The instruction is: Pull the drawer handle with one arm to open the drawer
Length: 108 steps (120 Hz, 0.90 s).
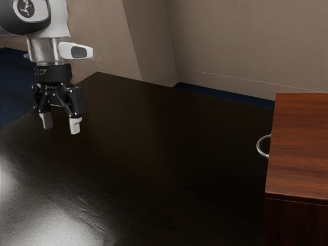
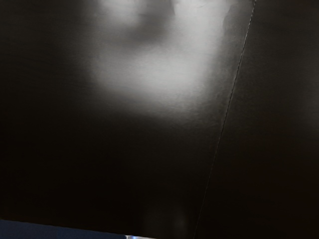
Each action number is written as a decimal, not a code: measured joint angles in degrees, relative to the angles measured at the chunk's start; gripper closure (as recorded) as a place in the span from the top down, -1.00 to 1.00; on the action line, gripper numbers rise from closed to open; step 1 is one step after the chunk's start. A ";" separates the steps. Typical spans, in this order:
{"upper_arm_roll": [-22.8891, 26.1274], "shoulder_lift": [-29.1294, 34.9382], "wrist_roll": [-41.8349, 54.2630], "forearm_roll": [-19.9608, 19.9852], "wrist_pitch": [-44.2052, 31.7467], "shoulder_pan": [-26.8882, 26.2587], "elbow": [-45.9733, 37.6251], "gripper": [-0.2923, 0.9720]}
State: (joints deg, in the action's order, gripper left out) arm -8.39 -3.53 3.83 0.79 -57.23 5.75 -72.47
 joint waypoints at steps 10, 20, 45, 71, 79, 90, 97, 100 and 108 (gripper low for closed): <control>-0.06 -0.02 0.89 0.05 -7.12 2.34 -0.39 0.54; -0.06 0.00 1.68 0.04 -11.86 1.35 -0.48 0.54; 0.25 2.70 3.17 0.05 -15.69 -3.03 10.21 0.54; 2.25 11.42 4.51 0.24 -9.89 -1.81 13.49 0.54; 3.41 11.67 5.05 0.31 -8.46 -1.62 13.42 0.54; 3.60 11.79 5.71 0.34 -7.12 -1.44 13.32 0.54; 3.40 11.17 6.05 0.78 -6.55 -1.14 13.20 0.54; 3.34 10.66 6.18 1.15 -6.34 -1.09 13.09 0.54; 3.04 9.35 6.50 2.08 -5.99 -1.04 10.22 0.54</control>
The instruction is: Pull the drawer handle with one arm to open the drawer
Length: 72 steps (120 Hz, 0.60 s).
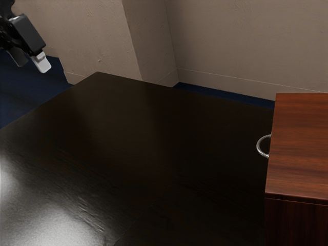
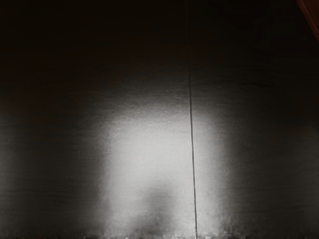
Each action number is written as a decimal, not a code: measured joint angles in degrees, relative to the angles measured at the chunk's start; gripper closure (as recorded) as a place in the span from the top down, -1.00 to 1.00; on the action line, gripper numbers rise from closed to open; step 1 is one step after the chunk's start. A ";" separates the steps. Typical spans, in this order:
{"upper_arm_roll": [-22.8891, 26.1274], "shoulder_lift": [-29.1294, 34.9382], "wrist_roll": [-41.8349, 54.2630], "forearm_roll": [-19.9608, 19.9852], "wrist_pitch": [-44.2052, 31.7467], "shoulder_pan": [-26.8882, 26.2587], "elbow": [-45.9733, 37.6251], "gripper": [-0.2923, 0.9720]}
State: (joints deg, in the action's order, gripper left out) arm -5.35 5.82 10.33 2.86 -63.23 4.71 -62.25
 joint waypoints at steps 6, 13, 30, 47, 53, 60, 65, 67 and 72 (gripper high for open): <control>-0.24 -0.56 0.23 0.90 -0.51 -0.02 -3.06 0.54; -0.27 -1.39 0.48 1.88 -2.26 0.00 -5.76 0.54; -0.37 -0.77 0.37 4.76 -11.43 -0.42 -16.53 0.54; 0.02 4.32 -1.79 5.63 -22.25 -0.13 -30.71 0.54; 0.36 6.29 -3.56 5.79 -25.21 -0.21 -33.52 0.54; 0.40 7.05 -5.80 5.91 -28.07 -0.23 -34.70 0.54; 0.34 7.26 -7.32 5.96 -29.77 -0.23 -35.04 0.54; 0.32 7.29 -7.91 5.98 -30.36 -0.22 -35.11 0.54; 0.28 7.29 -9.35 6.03 -31.67 -0.22 -35.25 0.54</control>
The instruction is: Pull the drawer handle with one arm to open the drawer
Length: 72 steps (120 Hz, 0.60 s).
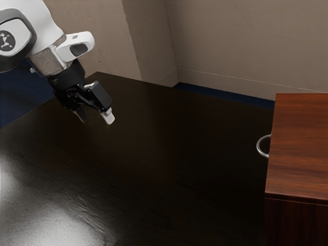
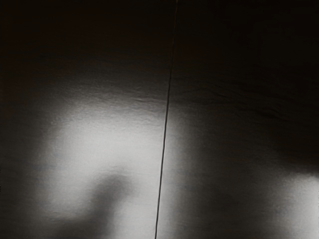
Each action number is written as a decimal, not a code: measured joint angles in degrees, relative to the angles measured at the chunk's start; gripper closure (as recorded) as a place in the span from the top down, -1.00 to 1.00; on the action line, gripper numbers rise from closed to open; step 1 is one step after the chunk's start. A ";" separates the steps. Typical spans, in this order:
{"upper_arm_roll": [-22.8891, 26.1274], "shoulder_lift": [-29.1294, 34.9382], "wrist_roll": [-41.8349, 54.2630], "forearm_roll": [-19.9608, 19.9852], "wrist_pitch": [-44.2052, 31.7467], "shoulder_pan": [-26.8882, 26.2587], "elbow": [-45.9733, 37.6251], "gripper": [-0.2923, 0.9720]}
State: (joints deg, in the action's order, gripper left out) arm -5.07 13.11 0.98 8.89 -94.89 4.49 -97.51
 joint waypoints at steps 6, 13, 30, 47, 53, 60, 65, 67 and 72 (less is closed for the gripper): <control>0.02 -0.02 -1.69 0.07 -1.28 0.00 -0.15 0.54; 0.09 0.08 -3.89 0.34 -2.37 0.00 -0.55 0.54; 1.31 -0.40 -9.32 4.53 -7.11 -0.09 -5.21 0.54; 3.01 -4.06 -13.76 12.31 -13.38 -0.22 -6.65 0.54; 4.29 -5.07 -15.09 14.84 -15.45 -0.40 -6.72 0.54; 5.79 -6.09 -16.51 17.08 -17.62 -0.64 -6.74 0.54; 6.72 -6.69 -17.44 18.19 -18.87 -0.70 -6.75 0.54; 7.06 -6.84 -17.80 18.54 -19.31 -0.72 -6.77 0.54; 8.00 -7.03 -18.65 19.24 -20.28 -0.63 -7.08 0.54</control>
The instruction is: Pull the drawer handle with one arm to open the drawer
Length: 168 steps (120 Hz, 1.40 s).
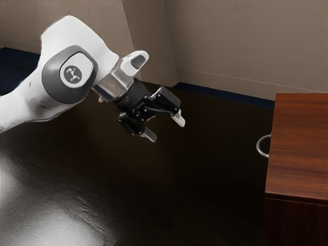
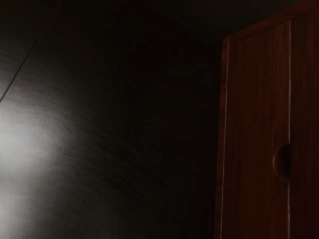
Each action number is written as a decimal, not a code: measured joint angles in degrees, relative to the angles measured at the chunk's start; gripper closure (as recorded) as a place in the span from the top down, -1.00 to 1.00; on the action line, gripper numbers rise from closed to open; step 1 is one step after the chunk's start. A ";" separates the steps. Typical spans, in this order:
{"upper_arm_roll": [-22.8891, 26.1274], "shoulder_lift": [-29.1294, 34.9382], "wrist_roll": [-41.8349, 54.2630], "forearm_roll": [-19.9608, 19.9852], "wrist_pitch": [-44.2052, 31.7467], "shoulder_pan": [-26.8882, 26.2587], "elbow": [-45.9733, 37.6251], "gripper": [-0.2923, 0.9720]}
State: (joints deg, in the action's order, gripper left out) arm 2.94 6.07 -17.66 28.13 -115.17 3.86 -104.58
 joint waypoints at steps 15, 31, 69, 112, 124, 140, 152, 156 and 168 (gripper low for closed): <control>3.25 0.46 -2.24 1.16 -3.01 0.05 -2.82 0.54; 5.70 0.13 -4.19 1.67 -5.88 -0.29 -3.65 0.54; 7.60 -5.12 -7.43 4.59 -13.72 -1.07 -1.68 0.54; 7.88 -8.82 -9.57 6.73 -18.01 -5.06 0.18 0.54; 7.97 -8.82 -9.98 6.75 -18.08 -6.90 -0.14 0.54; 8.37 -8.84 -10.44 6.76 -18.12 -7.77 -1.23 0.54; 8.35 -8.93 -10.72 6.76 -18.13 -7.49 -1.33 0.54; 8.33 -8.96 -10.81 6.76 -18.13 -7.23 -1.34 0.54; 8.24 -9.19 -11.03 6.73 -18.14 -6.41 -1.35 0.54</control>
State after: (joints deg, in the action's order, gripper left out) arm 11.18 -3.12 -28.70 34.86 -133.31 -2.56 -105.93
